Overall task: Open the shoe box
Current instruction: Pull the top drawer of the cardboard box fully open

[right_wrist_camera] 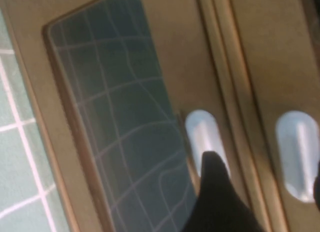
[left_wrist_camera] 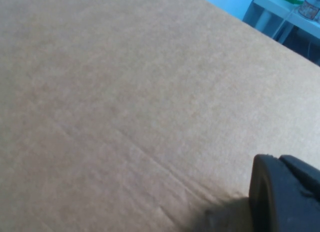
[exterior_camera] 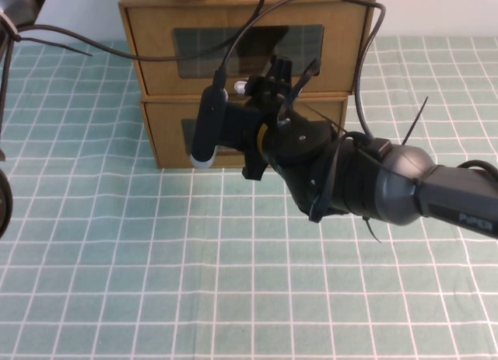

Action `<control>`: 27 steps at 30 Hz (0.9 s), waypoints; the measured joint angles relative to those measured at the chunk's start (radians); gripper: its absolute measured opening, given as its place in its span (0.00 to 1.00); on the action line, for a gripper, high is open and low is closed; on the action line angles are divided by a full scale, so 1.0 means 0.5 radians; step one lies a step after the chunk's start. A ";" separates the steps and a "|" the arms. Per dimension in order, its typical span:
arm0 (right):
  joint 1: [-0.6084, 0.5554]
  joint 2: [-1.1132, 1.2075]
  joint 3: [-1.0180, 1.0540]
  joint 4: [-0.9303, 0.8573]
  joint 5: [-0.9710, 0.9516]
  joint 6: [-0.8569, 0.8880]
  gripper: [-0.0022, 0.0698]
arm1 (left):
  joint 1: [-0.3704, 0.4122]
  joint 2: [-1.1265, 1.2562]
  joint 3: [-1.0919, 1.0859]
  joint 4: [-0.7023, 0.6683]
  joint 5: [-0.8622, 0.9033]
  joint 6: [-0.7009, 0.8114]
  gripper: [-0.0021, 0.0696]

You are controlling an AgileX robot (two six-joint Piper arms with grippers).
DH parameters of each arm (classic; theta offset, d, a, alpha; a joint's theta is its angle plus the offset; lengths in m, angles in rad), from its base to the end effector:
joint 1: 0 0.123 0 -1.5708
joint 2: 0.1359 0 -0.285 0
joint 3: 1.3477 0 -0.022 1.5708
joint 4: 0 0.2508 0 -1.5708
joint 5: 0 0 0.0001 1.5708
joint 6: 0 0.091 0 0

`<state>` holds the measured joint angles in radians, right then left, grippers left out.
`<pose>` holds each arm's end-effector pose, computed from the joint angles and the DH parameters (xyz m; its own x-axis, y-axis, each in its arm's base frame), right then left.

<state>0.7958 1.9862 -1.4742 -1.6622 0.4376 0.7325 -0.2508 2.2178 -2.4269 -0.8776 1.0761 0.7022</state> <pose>0.3517 0.3041 0.2517 0.1475 -0.8950 -0.4209 -0.4312 0.3247 -0.8418 0.4600 -0.1815 0.3829 -0.3832 0.2364 -0.8929 0.8170 0.5378 -0.2083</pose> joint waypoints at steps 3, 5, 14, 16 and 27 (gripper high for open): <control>0.000 0.044 -0.050 0.000 -0.004 -0.001 0.53 | 0.003 0.007 0.000 -0.016 0.007 0.000 0.02; 0.000 0.073 -0.093 0.000 0.001 -0.001 0.53 | 0.003 0.017 -0.004 -0.036 0.015 0.000 0.02; -0.022 0.146 -0.202 0.000 -0.009 -0.004 0.52 | 0.008 0.038 -0.017 -0.054 0.016 0.000 0.02; -0.038 0.146 -0.204 -0.003 -0.035 -0.009 0.49 | 0.008 0.038 -0.017 -0.054 0.020 0.000 0.02; -0.078 0.146 -0.231 -0.031 -0.048 -0.060 0.08 | 0.008 0.055 -0.020 -0.071 0.020 0.000 0.02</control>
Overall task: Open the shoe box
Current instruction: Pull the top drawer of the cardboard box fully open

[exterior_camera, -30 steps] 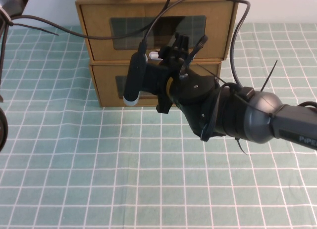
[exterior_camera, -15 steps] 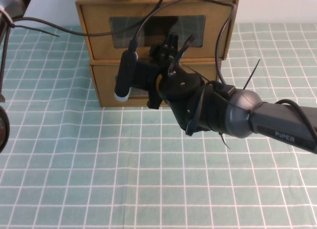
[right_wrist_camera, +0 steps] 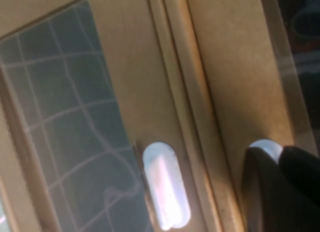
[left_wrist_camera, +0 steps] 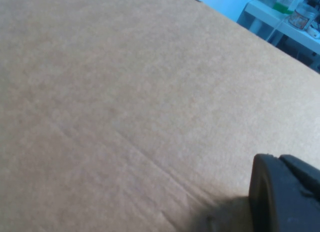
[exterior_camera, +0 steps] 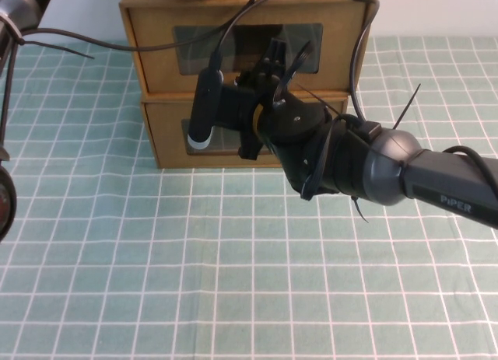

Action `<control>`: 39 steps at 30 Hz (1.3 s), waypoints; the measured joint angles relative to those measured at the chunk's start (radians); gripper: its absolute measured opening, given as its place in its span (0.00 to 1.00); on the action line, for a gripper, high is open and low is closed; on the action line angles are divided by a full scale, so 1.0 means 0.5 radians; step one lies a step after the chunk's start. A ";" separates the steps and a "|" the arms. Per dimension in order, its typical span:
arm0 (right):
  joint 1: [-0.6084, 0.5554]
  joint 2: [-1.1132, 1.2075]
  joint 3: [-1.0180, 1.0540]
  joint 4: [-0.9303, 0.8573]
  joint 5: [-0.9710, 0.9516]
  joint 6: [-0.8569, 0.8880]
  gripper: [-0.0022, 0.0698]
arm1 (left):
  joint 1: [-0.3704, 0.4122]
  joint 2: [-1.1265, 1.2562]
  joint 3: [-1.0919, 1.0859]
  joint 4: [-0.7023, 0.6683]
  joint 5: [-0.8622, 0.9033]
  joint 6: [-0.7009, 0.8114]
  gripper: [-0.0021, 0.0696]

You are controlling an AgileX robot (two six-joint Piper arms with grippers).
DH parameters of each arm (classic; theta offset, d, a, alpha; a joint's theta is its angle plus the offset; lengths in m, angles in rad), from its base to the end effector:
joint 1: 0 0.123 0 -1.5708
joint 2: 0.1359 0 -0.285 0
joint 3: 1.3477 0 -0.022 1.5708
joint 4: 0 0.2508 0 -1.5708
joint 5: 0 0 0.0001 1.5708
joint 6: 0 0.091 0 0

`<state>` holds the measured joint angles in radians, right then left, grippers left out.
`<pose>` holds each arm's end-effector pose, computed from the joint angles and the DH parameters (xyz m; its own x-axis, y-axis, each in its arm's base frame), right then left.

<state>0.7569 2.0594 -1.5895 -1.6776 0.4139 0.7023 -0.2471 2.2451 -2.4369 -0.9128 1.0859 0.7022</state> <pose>0.3785 0.3074 0.2535 0.1633 -0.8964 -0.4121 -0.3959 0.3230 -0.8596 0.4651 -0.1831 0.3740 -0.4073 0.2197 -0.8865 0.8172 0.5210 -0.2463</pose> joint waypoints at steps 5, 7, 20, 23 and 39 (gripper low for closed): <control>0.000 -0.004 -0.004 0.032 0.025 -0.017 0.05 | 0.000 0.004 -0.004 -0.008 0.010 0.000 0.02; 0.013 -0.004 -0.004 0.065 0.044 -0.036 0.05 | 0.001 0.004 -0.007 -0.013 0.009 0.000 0.02; 0.146 -0.004 -0.024 0.338 0.312 -0.145 0.05 | 0.066 0.010 -0.007 -0.079 0.093 -0.025 0.02; 0.165 -0.004 -0.028 0.391 0.341 -0.149 0.05 | 0.083 0.012 -0.012 -0.079 0.125 -0.028 0.02; 0.302 -0.019 -0.031 0.551 0.546 -0.153 0.05 | 0.098 0.061 -0.041 -0.021 0.180 -0.104 0.02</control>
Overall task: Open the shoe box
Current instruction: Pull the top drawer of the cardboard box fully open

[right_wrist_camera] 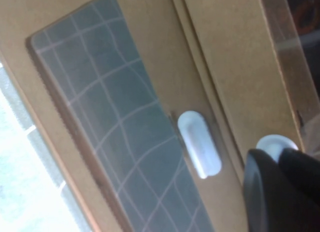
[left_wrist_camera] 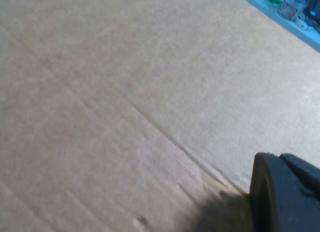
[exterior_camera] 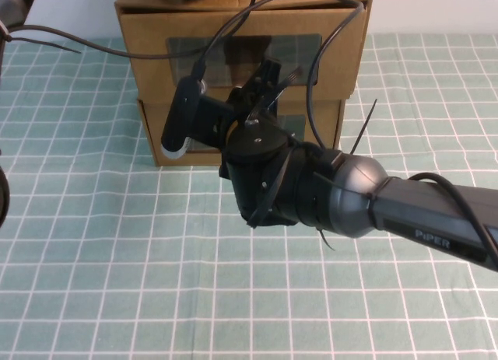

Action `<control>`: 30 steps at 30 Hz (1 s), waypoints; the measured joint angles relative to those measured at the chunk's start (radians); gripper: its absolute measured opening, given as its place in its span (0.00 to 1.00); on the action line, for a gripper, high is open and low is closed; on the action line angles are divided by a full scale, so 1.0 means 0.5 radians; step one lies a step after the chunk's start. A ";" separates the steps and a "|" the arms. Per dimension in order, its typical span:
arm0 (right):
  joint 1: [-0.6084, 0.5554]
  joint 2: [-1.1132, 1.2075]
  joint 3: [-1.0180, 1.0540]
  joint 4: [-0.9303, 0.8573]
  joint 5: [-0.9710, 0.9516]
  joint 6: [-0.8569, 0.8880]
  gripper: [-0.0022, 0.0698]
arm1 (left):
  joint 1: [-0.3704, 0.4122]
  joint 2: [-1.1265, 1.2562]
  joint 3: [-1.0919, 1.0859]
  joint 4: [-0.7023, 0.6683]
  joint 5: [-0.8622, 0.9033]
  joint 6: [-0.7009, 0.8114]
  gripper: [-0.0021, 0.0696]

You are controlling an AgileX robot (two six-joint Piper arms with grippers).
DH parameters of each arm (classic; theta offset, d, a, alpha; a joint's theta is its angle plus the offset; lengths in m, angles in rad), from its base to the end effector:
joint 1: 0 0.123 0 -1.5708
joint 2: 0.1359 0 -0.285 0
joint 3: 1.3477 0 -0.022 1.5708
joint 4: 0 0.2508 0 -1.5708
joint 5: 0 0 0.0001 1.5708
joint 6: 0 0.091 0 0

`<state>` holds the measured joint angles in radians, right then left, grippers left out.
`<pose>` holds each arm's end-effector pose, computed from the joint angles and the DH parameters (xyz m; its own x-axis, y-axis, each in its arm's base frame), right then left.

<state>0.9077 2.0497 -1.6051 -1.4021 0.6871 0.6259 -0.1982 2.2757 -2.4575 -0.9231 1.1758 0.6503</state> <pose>0.3339 0.3349 0.2550 -0.0342 -0.8874 -0.4597 -0.4005 0.4336 -0.8072 0.4726 -0.1633 0.3613 -0.4966 0.2232 -0.8388 0.7881 0.5210 -0.3279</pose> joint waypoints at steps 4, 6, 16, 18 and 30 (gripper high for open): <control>0.021 0.000 0.000 0.020 0.023 0.000 0.05 | 0.000 0.003 -0.003 0.012 0.004 -0.006 0.02; 0.021 -0.009 0.015 0.020 0.027 0.000 0.05 | 0.000 0.003 -0.003 0.015 0.004 -0.007 0.02; 0.095 -0.225 0.646 -0.020 -0.171 0.333 0.02 | 0.000 0.003 -0.003 0.000 -0.004 -0.012 0.02; 0.123 -0.309 0.748 -0.062 -0.171 0.392 0.01 | 0.000 0.003 -0.003 0.000 -0.004 -0.012 0.02; 0.145 -0.374 0.705 -0.475 0.052 0.575 0.19 | 0.000 0.003 -0.003 -0.022 -0.004 -0.012 0.02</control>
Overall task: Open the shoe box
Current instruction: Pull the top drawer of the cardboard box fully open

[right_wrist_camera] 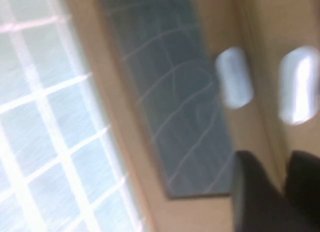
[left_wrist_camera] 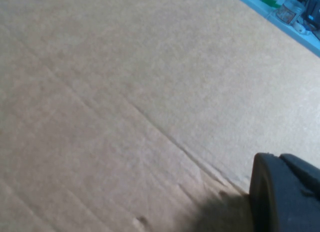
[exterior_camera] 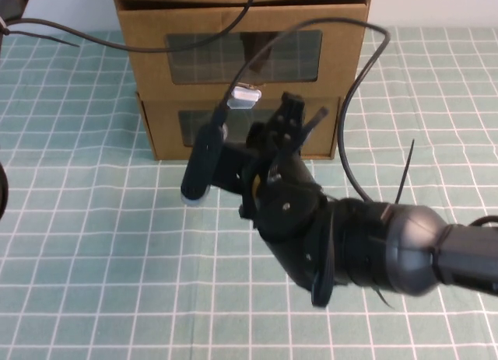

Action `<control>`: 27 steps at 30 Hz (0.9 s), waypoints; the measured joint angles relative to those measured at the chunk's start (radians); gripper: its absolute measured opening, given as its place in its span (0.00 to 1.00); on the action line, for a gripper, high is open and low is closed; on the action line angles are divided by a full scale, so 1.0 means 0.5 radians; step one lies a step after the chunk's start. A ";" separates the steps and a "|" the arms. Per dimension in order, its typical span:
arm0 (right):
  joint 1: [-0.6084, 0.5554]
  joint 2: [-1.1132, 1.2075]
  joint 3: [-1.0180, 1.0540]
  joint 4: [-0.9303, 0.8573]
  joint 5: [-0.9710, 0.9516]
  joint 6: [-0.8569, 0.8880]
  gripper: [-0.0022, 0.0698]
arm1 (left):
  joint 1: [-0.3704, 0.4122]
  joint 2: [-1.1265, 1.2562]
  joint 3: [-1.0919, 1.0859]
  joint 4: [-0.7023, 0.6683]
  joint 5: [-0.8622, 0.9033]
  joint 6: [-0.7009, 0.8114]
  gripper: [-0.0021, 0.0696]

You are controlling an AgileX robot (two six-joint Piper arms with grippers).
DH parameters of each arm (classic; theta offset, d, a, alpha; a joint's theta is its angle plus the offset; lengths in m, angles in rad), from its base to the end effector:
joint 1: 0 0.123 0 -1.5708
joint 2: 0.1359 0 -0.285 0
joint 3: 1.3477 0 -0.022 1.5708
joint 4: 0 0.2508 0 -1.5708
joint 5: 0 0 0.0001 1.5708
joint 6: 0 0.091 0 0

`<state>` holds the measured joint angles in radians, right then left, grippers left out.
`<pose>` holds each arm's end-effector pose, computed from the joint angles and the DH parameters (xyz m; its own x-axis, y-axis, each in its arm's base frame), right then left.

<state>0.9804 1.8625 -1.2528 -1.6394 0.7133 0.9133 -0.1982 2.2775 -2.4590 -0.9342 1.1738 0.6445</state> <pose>0.2766 0.3059 0.2455 0.0246 -0.8890 -0.4573 -0.3922 0.4122 -0.8224 0.4728 -0.1638 0.3617 -0.5019 0.2116 -0.8386 0.7855 0.5175 -0.3395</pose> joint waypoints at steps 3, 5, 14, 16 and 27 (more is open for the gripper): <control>-0.049 0.034 -0.090 -0.018 -0.004 0.000 0.39 | 0.000 0.000 0.000 -0.004 0.000 0.000 0.02; -0.072 0.068 -0.142 -0.018 0.000 0.000 0.48 | 0.000 0.000 0.000 -0.004 0.000 0.000 0.02; -0.161 0.184 -0.307 -0.018 -0.078 -0.083 0.52 | 0.000 0.000 0.000 -0.015 0.000 0.000 0.02; -0.192 0.213 -0.350 -0.021 -0.099 -0.083 0.52 | 0.000 0.000 0.000 -0.015 0.000 0.000 0.02; -0.271 0.317 -0.510 -0.030 -0.194 -0.083 0.44 | 0.000 0.000 0.000 -0.017 -0.003 0.011 0.02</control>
<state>0.8448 2.0212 -1.5076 -1.6542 0.6165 0.8719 -0.1982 2.2777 -2.4590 -0.9428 1.1725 0.6499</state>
